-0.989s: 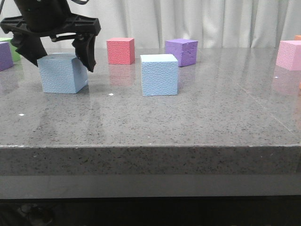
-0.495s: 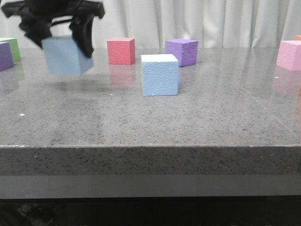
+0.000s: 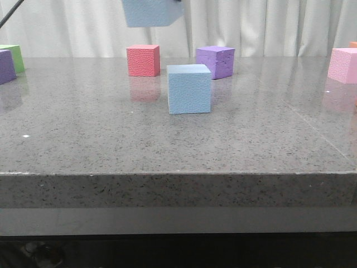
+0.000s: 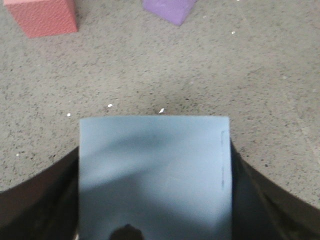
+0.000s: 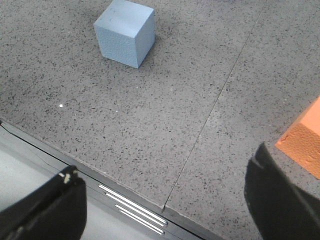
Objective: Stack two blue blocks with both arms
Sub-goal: 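Lift the cube and carry it above the centered blue cube, then lower the held cube onto the centered cube and open the left gripper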
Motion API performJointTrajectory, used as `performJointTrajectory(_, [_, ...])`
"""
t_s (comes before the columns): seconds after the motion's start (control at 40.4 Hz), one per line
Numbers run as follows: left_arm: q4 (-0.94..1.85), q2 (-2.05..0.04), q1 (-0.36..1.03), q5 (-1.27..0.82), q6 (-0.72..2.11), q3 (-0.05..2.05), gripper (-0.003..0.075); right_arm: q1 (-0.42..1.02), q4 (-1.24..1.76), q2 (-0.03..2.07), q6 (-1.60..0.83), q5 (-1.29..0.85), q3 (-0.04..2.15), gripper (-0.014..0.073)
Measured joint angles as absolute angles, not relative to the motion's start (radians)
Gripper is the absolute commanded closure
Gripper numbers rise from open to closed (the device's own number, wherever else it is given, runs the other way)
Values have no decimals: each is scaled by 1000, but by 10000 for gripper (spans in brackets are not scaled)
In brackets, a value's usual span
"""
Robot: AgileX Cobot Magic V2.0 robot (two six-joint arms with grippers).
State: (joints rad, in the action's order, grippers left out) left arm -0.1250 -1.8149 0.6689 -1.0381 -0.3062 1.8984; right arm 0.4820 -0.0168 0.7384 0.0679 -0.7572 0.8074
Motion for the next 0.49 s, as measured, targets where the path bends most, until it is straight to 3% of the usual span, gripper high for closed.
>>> performJointTrajectory(0.396, [-148,-1973,733,-1088,-442,2006,276,482,-17,738,68,-759,807,-51])
performJointTrajectory(0.495, [-148,-1985,733,-1086,-455,2006,241,482,-17,738,68,-759,807,-51])
